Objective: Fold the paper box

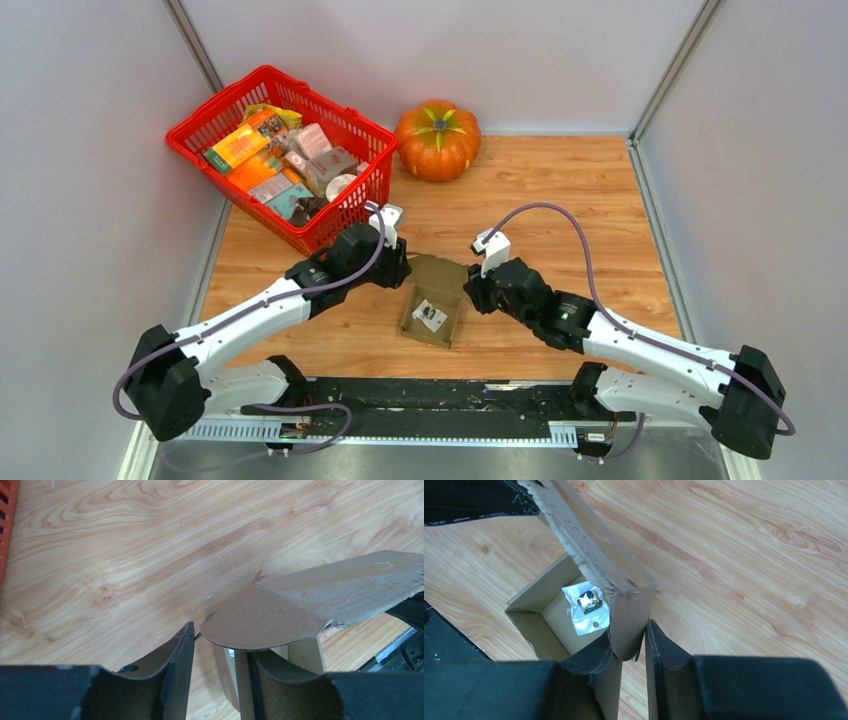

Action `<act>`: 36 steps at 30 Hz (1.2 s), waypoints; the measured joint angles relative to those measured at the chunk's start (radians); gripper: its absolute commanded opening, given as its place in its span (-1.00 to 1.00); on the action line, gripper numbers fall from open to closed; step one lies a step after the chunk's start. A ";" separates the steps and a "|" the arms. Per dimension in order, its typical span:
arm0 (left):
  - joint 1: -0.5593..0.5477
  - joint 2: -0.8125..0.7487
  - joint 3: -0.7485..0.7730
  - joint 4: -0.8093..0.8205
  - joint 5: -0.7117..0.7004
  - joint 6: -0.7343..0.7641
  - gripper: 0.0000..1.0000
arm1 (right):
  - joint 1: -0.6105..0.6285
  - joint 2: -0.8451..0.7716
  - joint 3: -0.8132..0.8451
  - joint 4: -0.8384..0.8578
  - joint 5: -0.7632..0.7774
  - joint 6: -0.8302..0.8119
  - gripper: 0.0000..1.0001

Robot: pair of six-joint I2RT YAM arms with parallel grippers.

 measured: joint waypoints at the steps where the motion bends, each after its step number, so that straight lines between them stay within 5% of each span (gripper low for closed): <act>1: 0.000 0.005 0.005 0.000 0.001 0.004 -0.24 | 0.000 0.003 0.000 0.000 -0.002 0.000 -0.54; 9: 0.000 0.031 0.032 -0.012 -0.007 0.029 -0.32 | 0.000 0.017 0.000 0.001 -0.006 -0.003 -0.61; 18: 0.000 0.050 0.047 -0.019 0.039 0.029 -1.00 | -0.004 0.032 0.006 0.003 -0.007 0.003 -0.88; 29: 0.001 0.050 0.045 0.005 -0.018 -0.089 -1.00 | -0.010 0.142 0.092 -0.010 0.021 0.092 -0.98; 36: 0.001 0.050 0.033 0.108 -0.122 -0.139 -1.00 | -0.011 0.274 0.257 -0.072 0.178 0.132 -0.97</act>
